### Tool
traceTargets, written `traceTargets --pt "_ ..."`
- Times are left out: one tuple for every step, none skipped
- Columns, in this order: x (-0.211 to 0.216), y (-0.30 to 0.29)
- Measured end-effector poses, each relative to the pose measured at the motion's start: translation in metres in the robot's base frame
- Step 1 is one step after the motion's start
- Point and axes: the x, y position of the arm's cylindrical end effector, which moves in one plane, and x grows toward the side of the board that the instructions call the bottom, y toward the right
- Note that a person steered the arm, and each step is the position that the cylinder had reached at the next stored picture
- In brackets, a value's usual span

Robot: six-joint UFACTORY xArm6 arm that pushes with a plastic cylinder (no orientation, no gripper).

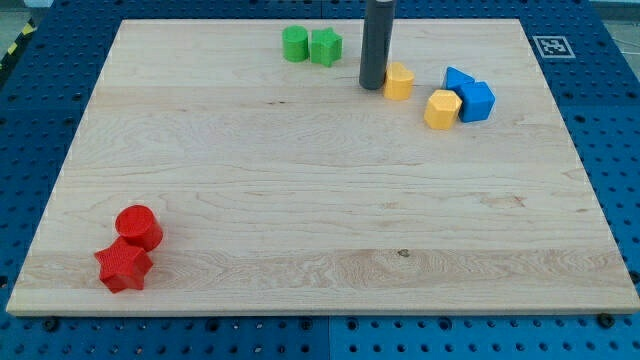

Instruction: Move the yellow heart to the top left of yellow hexagon

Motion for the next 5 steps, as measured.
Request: traceTargets --pt "-0.006 0.000" --pt "-0.030 0.000" --pt "-0.023 0.010" --pt "-0.010 0.022" --pt "-0.010 0.023"
